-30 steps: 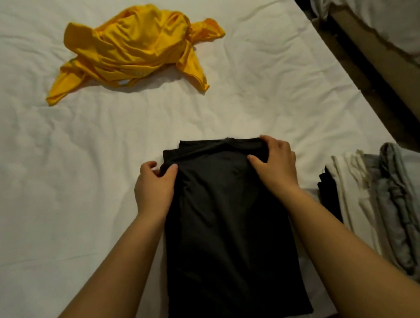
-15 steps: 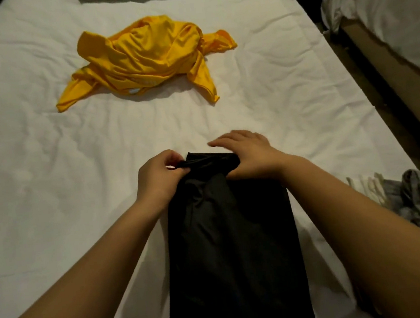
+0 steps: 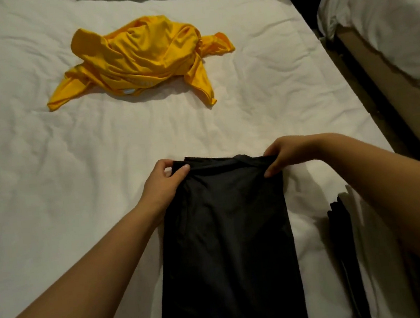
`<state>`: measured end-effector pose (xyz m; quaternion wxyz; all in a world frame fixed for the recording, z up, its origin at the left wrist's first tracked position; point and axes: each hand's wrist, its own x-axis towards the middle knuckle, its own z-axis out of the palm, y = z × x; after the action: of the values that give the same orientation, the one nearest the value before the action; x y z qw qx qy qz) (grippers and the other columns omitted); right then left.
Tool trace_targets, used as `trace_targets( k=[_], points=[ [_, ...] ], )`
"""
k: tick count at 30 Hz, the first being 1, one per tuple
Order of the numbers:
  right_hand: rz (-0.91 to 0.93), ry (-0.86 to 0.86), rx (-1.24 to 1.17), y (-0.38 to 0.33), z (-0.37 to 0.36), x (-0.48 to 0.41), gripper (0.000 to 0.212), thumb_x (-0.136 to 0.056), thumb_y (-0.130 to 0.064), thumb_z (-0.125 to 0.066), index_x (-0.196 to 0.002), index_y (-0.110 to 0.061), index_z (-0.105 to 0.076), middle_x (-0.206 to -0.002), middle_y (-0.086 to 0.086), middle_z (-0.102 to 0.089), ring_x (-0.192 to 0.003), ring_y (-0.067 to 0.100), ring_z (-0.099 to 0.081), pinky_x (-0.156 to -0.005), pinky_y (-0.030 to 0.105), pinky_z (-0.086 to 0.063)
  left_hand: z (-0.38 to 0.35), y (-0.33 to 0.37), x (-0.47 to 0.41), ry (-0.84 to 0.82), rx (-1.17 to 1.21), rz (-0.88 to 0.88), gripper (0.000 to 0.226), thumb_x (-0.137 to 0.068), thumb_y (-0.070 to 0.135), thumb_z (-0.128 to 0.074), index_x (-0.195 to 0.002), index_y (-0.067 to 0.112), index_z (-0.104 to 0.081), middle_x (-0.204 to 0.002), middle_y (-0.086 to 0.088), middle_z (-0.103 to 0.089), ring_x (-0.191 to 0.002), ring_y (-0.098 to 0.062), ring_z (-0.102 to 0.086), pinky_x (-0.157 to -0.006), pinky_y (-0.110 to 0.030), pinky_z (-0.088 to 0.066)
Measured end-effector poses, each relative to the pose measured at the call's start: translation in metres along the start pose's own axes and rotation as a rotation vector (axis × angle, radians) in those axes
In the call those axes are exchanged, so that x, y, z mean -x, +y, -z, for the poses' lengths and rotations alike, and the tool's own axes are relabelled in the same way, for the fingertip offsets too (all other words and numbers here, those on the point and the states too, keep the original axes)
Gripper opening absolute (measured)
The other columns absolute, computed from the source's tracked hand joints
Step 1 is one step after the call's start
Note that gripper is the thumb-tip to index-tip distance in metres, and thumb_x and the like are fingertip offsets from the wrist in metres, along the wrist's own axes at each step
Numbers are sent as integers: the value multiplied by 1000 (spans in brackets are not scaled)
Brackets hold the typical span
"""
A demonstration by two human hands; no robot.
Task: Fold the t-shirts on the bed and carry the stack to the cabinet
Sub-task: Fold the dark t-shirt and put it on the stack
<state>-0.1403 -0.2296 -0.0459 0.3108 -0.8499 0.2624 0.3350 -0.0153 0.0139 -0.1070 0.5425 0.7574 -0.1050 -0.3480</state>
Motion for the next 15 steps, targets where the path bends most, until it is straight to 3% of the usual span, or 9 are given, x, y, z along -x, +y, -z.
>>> trace_targets(
  k=[2, 6, 8, 11, 15],
  points=[
    [4, 12, -39, 3, 1, -1, 9, -79, -27, -73, -85, -29, -66, -90, -12, -64, -87, 4, -57, -82, 23, -40, 2, 2, 1, -20, -98, 11, 33, -84, 32, -66, -111, 14, -61, -107, -1, -66, -99, -18, -62, -93, -36, -49],
    [4, 7, -48, 4, 1, -2, 11, -81, -23, -71, -90, -27, -66, -99, -6, -65, -100, 14, -58, -94, 32, -45, -2, 8, 9, 56, -206, -41, 24, -82, 27, -68, -104, 18, -67, -98, 2, -68, -93, -16, -64, -90, -35, -50],
    [5, 15, -49, 4, 0, 0, 12, -83, -20, -70, -92, -26, -65, -103, -4, -65, -105, 17, -57, -98, 35, -44, -7, 15, 8, 0, -119, 5, 23, -83, 26, -68, -104, 16, -67, -99, -1, -69, -91, -17, -65, -88, -33, -51],
    [6, 20, -68, 3, -1, 2, 19, -85, -15, -67, -103, -21, -64, -108, -1, -63, -107, 18, -56, -97, 31, -43, -12, 30, 4, -162, 128, 209, 28, -84, 24, -66, -108, 9, -66, -100, -9, -70, -89, -21, -66, -86, -33, -52],
    [6, -11, -106, 5, 0, 4, 19, -87, -15, -64, -103, -24, -61, -109, 0, -63, -103, 18, -58, -92, 33, -47, -13, 33, -2, -108, 3, 134, 22, -83, 28, -68, -98, 11, -69, -92, -6, -71, -84, -19, -68, -81, -31, -54]
  ],
)
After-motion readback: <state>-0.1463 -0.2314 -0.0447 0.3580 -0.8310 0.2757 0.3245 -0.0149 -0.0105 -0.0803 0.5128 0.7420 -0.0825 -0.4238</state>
